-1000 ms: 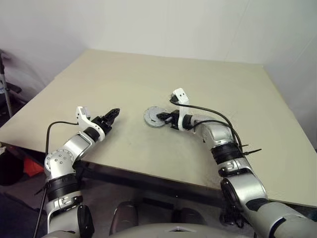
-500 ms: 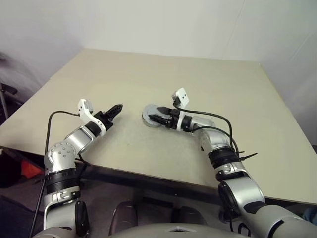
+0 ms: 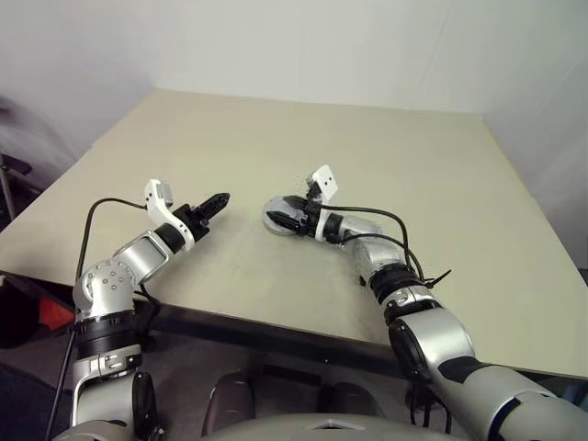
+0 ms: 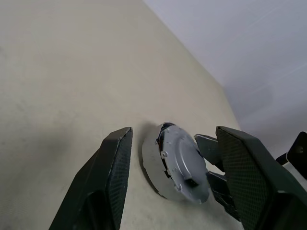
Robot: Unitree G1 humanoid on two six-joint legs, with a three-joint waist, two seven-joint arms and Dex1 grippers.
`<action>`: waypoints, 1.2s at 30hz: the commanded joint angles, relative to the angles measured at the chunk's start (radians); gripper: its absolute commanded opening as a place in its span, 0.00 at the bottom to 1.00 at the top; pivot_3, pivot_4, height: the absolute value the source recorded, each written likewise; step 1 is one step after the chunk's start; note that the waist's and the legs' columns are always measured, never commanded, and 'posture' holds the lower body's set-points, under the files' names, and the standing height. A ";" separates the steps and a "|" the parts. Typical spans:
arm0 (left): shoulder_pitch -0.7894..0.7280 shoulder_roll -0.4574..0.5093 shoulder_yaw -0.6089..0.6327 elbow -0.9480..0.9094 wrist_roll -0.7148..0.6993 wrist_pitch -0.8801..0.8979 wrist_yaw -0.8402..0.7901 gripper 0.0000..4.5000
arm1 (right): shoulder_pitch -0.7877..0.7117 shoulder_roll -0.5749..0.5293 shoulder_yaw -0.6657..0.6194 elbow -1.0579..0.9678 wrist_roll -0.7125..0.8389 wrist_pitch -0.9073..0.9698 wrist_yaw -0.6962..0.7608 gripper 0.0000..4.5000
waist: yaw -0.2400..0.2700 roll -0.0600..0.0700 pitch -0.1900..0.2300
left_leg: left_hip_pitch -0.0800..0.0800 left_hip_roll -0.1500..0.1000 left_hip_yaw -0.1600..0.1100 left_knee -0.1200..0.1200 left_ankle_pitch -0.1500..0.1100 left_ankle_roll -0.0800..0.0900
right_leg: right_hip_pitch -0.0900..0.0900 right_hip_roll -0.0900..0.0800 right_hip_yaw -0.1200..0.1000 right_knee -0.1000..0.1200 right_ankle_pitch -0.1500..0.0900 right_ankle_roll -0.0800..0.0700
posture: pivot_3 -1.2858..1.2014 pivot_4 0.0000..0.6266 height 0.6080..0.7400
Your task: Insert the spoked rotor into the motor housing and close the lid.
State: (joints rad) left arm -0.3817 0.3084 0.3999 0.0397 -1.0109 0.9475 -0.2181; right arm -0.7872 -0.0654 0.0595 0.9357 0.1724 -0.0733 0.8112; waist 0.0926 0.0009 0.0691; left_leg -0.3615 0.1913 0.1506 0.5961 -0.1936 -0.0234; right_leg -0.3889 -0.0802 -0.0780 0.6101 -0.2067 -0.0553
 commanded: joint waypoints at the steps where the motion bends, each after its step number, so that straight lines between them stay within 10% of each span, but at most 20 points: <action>1: -0.011 0.014 0.013 -0.044 -0.019 0.004 -0.012 0.66 | -0.023 0.002 -0.018 0.033 -0.011 -0.064 0.002 0.99 | 0.000 0.000 0.000 | 0.000 0.000 0.000 0.000 0.000 0.000 | 0.000 0.000 0.000 0.000 0.000 0.000 | 0.52 0.00 1.00; 36: -0.004 0.007 0.053 -0.029 -0.003 -0.022 0.016 0.66 | -0.047 -0.015 0.012 0.151 -0.167 -0.140 -0.044 0.99 | -0.010 0.000 0.000 | 0.001 0.000 0.000 0.000 -0.001 0.002 | 0.000 0.000 0.000 0.001 0.000 -0.001 | 0.52 0.00 1.00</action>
State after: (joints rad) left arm -0.3782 0.3112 0.4339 0.0335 -1.0081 0.9437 -0.2031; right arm -0.8342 -0.0752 0.0685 1.0773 0.0116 -0.2304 0.7614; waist 0.0824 0.0009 0.0691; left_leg -0.3604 0.1917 0.1505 0.5963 -0.1950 -0.0209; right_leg -0.3887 -0.0800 -0.0778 0.6112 -0.2065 -0.0559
